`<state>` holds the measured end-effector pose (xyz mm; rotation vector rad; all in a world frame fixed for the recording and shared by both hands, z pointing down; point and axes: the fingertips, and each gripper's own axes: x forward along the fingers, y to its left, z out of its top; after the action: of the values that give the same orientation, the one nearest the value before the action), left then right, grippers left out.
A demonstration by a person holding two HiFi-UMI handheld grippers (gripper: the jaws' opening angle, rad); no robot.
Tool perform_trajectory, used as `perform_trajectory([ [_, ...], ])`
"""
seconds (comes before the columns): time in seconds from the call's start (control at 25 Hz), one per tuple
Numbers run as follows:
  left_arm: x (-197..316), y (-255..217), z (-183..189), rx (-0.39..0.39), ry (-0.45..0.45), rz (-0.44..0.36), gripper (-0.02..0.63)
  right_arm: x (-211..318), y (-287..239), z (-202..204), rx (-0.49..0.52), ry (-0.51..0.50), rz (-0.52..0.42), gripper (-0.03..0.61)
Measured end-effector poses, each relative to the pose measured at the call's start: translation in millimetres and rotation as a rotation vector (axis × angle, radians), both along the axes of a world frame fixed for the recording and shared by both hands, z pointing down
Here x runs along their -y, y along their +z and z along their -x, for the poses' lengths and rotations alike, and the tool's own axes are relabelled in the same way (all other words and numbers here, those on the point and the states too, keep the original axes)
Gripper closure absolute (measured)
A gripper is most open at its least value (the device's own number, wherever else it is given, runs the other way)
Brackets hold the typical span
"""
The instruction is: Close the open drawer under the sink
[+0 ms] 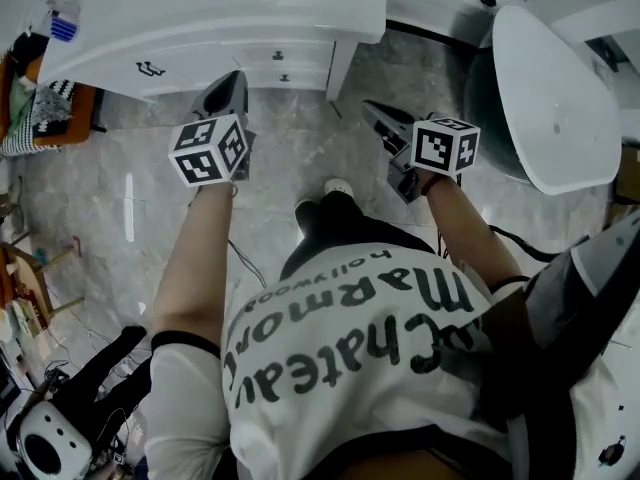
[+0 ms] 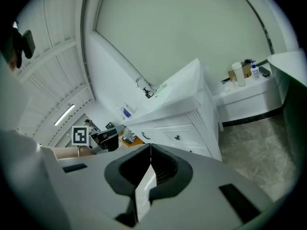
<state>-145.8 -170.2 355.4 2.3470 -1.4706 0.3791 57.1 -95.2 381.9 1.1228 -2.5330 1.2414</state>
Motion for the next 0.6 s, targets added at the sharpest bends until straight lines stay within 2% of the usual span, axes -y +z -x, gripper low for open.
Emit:
perform_trajectory([
  [0.16, -16.4, -29.3, -13.2, -0.058, 0.033, -0.041, 0.607, -1.0, -28.8, 10.7, 0.009, -0.014, -0.05, 0.568],
  [0.28, -37.3, -50.1, -21.9, -0.123, 0.072, -0.025, 0.607, -7.8, -50.9, 18.3, 0.023, -0.021, -0.076, 0.568],
  [0.48, -90.1, -82.9, -24.2, -0.112, 0.2, -0.069, 0.607, -14.4, -94.4, 27.8, 0.068, -0.011, -0.147, 0.568],
  [0.6, -124.7, -87.9, -3.2, -0.155, 0.16, -0.05, 0.607, -21.0, -114.6, 36.8, 0.12, -0.006, -0.169, 0.568],
])
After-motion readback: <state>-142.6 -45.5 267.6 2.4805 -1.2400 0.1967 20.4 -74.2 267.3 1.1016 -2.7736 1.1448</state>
